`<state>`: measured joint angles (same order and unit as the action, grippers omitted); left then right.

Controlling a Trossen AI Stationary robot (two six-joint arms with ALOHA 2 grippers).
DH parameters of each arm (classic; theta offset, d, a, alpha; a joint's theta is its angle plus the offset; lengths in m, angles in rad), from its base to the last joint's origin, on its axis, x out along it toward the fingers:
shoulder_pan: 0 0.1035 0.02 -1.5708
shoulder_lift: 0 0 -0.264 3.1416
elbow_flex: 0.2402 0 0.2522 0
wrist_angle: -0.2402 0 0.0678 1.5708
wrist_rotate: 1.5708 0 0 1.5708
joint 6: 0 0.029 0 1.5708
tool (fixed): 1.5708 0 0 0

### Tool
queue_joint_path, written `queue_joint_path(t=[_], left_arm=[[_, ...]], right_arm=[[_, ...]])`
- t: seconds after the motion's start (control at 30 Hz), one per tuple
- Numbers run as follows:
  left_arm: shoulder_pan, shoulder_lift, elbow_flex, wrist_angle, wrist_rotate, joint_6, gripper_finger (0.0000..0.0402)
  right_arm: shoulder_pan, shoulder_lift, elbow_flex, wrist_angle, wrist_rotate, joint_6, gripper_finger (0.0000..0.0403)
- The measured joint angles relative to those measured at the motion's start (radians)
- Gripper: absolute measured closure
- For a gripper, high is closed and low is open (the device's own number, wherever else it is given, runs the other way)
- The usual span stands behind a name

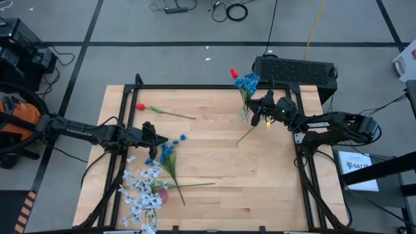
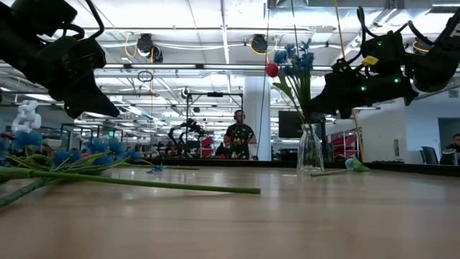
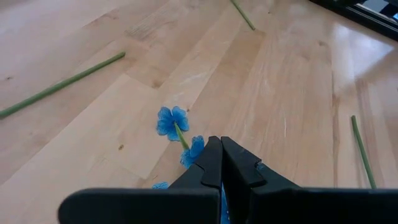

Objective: Sort flowers into vase by color
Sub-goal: Put the right blue flowers into the transparent vase, then put the top white flowers into the pink vase

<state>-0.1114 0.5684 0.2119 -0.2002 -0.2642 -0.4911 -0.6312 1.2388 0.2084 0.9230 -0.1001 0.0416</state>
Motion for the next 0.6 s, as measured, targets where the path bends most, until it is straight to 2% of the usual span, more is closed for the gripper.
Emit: queue_joint_path(t=[0.3,0.6], left_arm=[[0.000,0.000,0.000,0.000,-0.001,0.000,0.0398],[0.000,0.000,0.000,0.014,-0.002,-0.001,0.0398]], right_arm=[[0.000,-0.056,0.000,-0.016,-0.002,0.033,0.0263],[0.000,-0.265,0.000,-0.269,0.076,0.025,0.0204]])
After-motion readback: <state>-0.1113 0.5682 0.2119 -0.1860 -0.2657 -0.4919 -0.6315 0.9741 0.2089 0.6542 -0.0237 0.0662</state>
